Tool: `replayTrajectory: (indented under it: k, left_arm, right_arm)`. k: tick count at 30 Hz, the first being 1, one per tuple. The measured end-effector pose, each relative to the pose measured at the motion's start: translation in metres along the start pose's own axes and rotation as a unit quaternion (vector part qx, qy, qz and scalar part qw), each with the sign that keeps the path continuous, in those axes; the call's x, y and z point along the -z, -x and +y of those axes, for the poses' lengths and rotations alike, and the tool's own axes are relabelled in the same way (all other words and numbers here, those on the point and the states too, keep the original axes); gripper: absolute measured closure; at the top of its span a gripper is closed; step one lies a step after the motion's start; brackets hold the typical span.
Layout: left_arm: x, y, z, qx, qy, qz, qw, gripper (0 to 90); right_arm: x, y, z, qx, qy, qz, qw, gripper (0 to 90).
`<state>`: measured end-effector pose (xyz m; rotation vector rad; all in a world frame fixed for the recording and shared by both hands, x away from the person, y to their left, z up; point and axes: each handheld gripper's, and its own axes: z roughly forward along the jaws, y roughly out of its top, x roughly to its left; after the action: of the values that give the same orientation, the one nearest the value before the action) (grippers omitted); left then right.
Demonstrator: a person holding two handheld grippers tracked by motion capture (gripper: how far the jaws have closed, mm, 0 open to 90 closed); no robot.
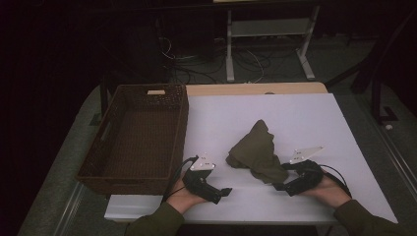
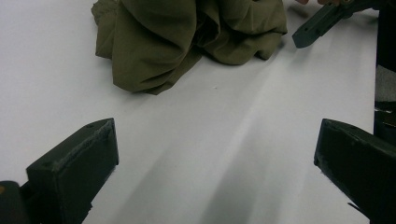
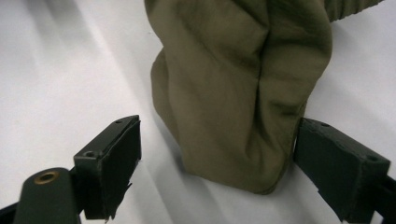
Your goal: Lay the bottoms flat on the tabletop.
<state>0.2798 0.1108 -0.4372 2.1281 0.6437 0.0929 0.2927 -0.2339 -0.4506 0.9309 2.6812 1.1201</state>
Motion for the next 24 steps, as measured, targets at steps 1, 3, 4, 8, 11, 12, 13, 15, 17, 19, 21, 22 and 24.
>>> replayTrajectory:
  k: [1, 3, 4, 8, 11, 12, 13, 15, 17, 19, 21, 22, 24]
  left_arm:
    - [0.0001, -0.0001, 0.0000, 0.000, 0.000, 0.000, 1.0000, 0.0]
    - [0.0000, -0.0001, 0.0002, 0.001, 0.000, 0.000, 1.0000, 0.0]
    - [-0.0002, -0.0001, 0.0005, 0.001, 0.000, -0.001, 1.0000, 0.0]
    - [-0.0008, -0.0003, 0.0014, -0.001, 0.000, -0.003, 1.0000, 0.0]
    - [-0.0006, -0.0010, 0.0011, 0.003, 0.001, -0.002, 1.0000, 0.0]
    - [-0.0004, -0.0011, 0.0010, 0.003, 0.001, -0.001, 1.0000, 0.0]
    - [-0.0002, -0.0010, 0.0009, 0.003, 0.001, -0.001, 1.0000, 0.0]
    - [-0.0002, -0.0009, 0.0010, 0.003, 0.001, -0.001, 1.0000, 0.0]
    - [-0.0003, -0.0008, 0.0012, 0.002, 0.000, -0.001, 1.0000, 0.0]
    - [-0.0007, -0.0009, 0.0014, 0.002, 0.000, -0.001, 1.0000, 0.0]
    - [-0.0010, -0.0011, 0.0018, 0.002, 0.000, -0.001, 1.0000, 0.0]
    - [-0.0012, -0.0012, 0.0019, 0.001, -0.001, -0.001, 1.0000, 0.0]
    - [-0.0013, -0.0016, 0.0019, 0.002, -0.002, -0.002, 1.0000, 0.0]
  right_arm:
    - [0.0000, 0.0000, 0.0000, 0.000, 0.000, 0.000, 1.0000, 15.0]
    - [-0.0015, 0.0009, 0.0001, -0.001, -0.001, -0.004, 1.0000, 15.6]
    - [-0.0024, 0.0014, 0.0001, 0.000, -0.001, -0.005, 1.0000, 15.6]
    - [-0.0041, 0.0011, 0.0010, 0.002, 0.002, -0.011, 0.9999, 16.2]
    - [-0.0060, 0.0004, 0.0019, 0.009, 0.005, -0.016, 0.9998, 17.0]
    - [-0.0065, 0.0000, 0.0020, 0.010, 0.005, -0.018, 0.9998, 17.4]
    - [-0.0067, -0.0005, 0.0022, 0.012, 0.004, -0.021, 0.9997, 18.4]
    - [-0.0071, -0.0011, 0.0021, 0.020, 0.003, -0.026, 0.9995, 19.4]
    - [-0.0071, -0.0014, 0.0021, 0.021, 0.003, -0.029, 0.9993, 20.8]
    - [-0.0071, -0.0019, 0.0019, 0.026, 0.003, -0.034, 0.9991, 22.8]
    - [-0.0069, -0.0024, 0.0018, 0.031, 0.002, -0.041, 0.9987, 25.7]
    - [-0.0067, -0.0030, 0.0016, 0.035, 0.001, -0.046, 0.9983, 27.3]
    - [-0.0064, -0.0031, 0.0018, 0.035, 0.000, -0.048, 0.9982, 29.1]
